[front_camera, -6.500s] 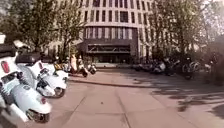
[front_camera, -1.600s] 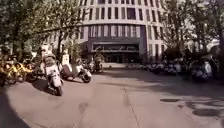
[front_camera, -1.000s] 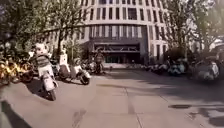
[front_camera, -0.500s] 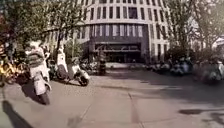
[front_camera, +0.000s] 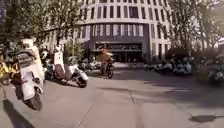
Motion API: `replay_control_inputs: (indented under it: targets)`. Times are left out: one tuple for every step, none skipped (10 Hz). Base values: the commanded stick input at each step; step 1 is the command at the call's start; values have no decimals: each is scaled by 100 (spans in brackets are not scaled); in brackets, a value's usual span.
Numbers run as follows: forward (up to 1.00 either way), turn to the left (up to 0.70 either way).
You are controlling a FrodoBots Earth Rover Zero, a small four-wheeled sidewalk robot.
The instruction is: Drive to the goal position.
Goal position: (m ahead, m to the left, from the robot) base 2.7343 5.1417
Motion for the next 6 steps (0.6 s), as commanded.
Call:
replay_control_inputs:
  targets:
    - [45, 0]
    - [45, 0]
    - [45, 0]
    - [45, 0]
    - [45, 0]
    - [45, 0]
